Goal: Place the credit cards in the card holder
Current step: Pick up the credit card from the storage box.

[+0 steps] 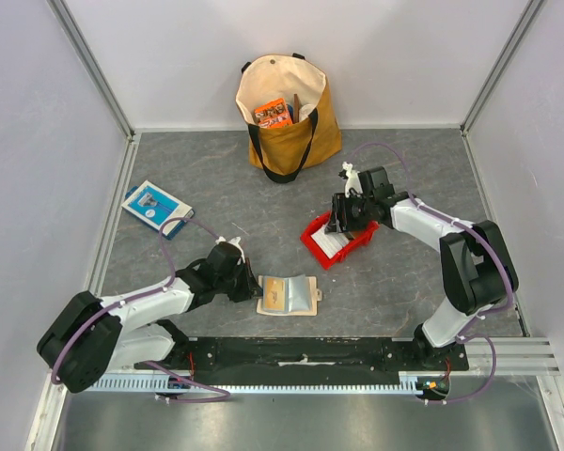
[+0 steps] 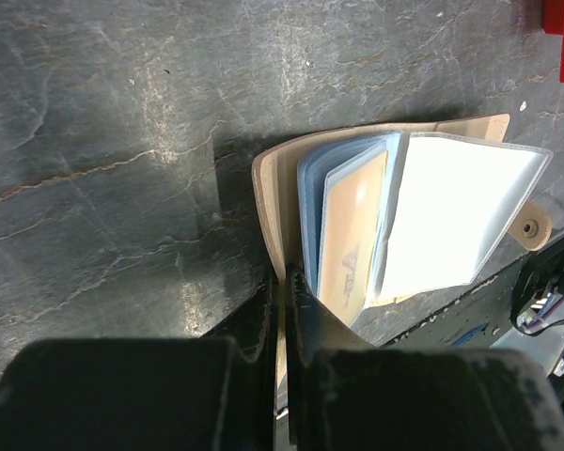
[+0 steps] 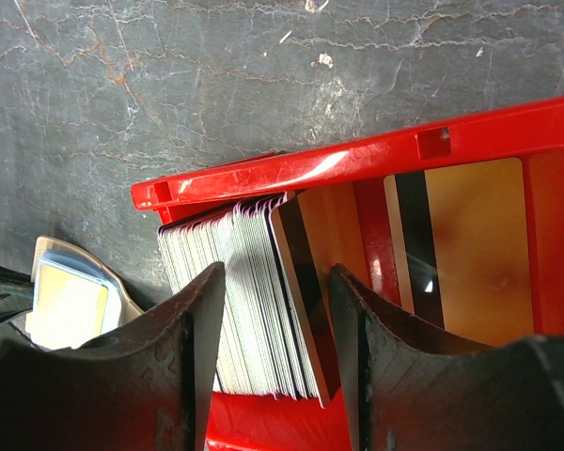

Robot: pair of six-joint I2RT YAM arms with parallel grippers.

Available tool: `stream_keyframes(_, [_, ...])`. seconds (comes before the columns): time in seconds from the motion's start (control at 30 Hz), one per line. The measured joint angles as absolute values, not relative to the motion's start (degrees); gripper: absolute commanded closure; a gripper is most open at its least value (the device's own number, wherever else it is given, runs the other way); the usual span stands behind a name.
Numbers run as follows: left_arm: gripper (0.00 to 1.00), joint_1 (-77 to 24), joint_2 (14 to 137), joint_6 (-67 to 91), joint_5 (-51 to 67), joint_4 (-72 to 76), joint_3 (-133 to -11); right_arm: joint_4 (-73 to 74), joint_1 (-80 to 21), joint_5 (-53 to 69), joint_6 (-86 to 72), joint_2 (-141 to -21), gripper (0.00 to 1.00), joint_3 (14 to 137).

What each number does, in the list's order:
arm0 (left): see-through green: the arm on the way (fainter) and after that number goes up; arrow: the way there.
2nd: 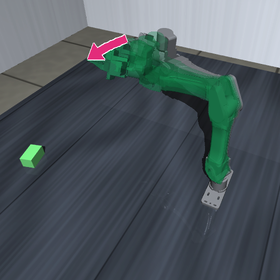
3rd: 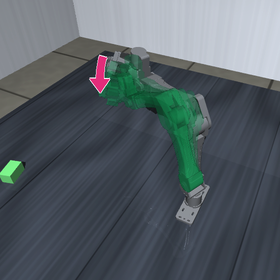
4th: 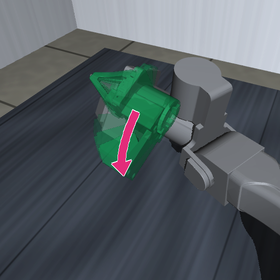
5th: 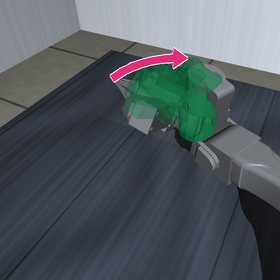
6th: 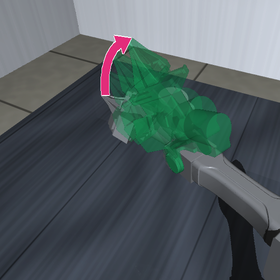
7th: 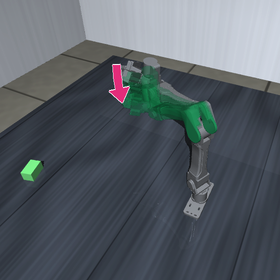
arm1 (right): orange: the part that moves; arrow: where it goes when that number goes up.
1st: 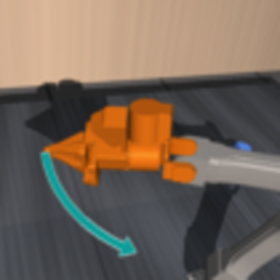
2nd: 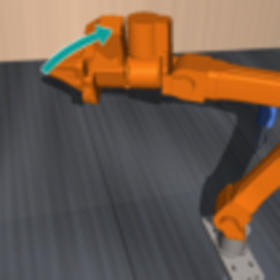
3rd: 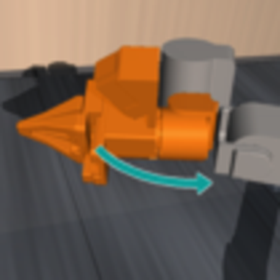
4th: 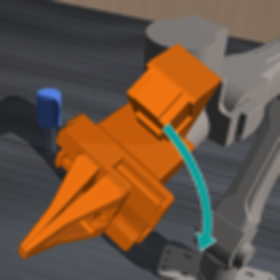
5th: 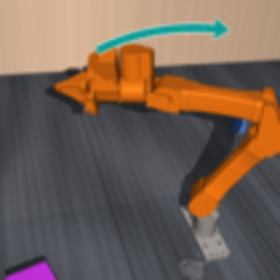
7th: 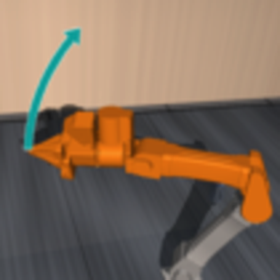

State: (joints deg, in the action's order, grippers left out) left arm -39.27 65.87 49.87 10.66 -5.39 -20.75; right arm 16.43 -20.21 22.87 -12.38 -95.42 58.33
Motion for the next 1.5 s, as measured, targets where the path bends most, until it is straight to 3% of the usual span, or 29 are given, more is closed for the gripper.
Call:
stream_keyframes(0.2, [0.98, -39.27, 66.24, 49.87, 10.7, -5.39, -21.02, 16.4, -19.66, 23.7, -12.47, -95.39, 0.49, 58.33])
stream_keyframes(0.33, [0.98, -39.27, 66.41, 49.87, 10.72, -5.37, -21.06, 16.38, -19.25, 23.92, -12.62, -95.39, 0.61, 58.33])
stream_keyframes(0.73, [0.98, -39.27, 66.74, 49.87, 10.76, -5.19, -21.17, 16.36, -17.76, 24.97, -13.5, -95.39, 0.65, 58.33])
stream_keyframes(0.93, [0.98, -39.27, 66.74, 49.87, 10.83, -5.04, -21.17, 16.32, -16.62, 26.11, -13.91, -95.37, 0.75, 58.33])
stream_keyframes(0.97, [0.98, -39.27, 66.74, 49.87, 10.85, -5.02, -21.17, 16.25, -16.45, 26.28, -13.93, -95.37, 0.75, 58.33])
stream_keyframes(1.0, [0.98, -39.27, 66.74, 49.87, 10.85, -5.04, -21.17, 16.21, -16.32, 26.48, -13.98, -95.37, 0.68, 58.33])
stream_keyframes(1.03, [0.98, -39.27, 66.74, 49.87, 10.87, -5.02, -21.17, 16.16, -16.25, 26.7, -13.96, -95.37, 0.53, 58.33])
stream_keyframes(1.13, [0.98, -39.27, 66.74, 49.87, 10.9, -5.02, -21.19, 16.01, -16.21, 26.92, -14.35, -95.37, 0.49, 58.33])
stream_keyframes(1.2, [0.98, -39.27, 66.76, 49.87, 10.9, -5.02, -21.17, 15.9, -16.21, 26.89, -14.37, -95.37, 0.4, 58.33])
stream_keyframes(1.5, [0.98, -39.27, 66.85, 49.84, 10.92, -4.95, -21.19, 15.07, -16.23, 29.78, -14.83, -99.22, 0.39, 59.44])
